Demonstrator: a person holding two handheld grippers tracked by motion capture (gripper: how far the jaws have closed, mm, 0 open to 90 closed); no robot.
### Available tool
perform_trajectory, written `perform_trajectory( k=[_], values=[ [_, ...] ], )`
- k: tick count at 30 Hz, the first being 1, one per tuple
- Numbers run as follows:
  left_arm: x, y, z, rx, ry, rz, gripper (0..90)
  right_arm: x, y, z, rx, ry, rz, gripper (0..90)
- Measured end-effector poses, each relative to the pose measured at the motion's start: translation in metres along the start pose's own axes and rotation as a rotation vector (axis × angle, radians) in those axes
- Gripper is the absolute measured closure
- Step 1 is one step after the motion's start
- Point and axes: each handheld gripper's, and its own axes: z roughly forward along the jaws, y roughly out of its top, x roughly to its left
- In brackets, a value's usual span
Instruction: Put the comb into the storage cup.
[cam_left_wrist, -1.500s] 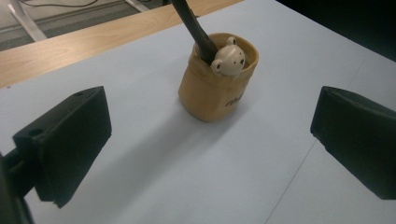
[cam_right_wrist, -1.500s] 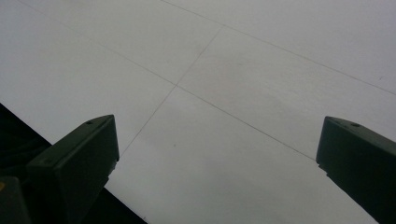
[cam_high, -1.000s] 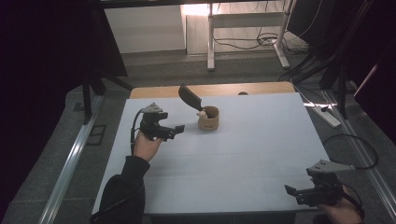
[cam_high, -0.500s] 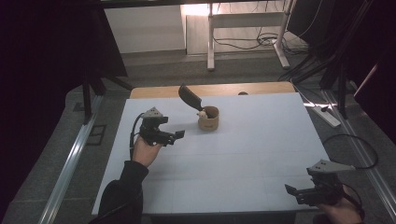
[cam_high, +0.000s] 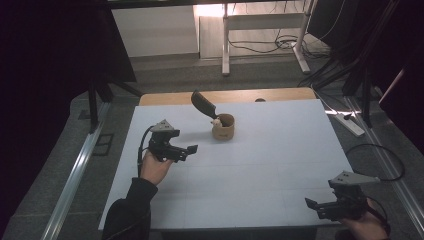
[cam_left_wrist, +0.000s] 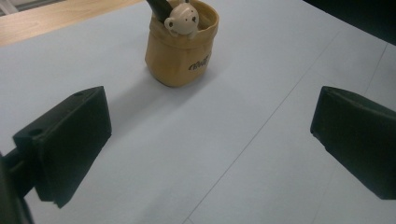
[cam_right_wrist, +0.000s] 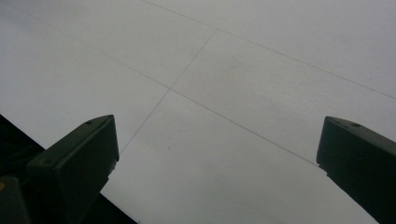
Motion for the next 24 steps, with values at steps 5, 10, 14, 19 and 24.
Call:
perform_trajectory(
  k=[5, 10, 14, 19, 24],
  values=[
    [-0.005, -0.004, -0.005, -0.006, -0.003, -0.004, 0.0, 0.0, 0.0, 0.0, 0.002, 0.0, -0.001, 0.0],
    [-0.01, -0.01, -0.011, -0.011, -0.006, -0.011, 0.0, 0.0, 0.0, 0.0, 0.002, 0.001, -0.002, 0.0],
    [-0.013, -0.014, -0.015, -0.011, -0.009, -0.014, 0.0, 0.0, 0.0, 0.0, 0.003, 0.001, -0.002, 0.0],
    [-0.018, -0.02, -0.021, -0.009, -0.01, -0.018, 0.0, 0.001, 0.0, 0.0, 0.004, 0.001, -0.003, 0.0],
    [-0.022, -0.026, -0.025, 0.004, -0.013, -0.025, 0.0, 0.001, 0.0, 0.0, 0.004, 0.001, -0.003, 0.0]
  ],
)
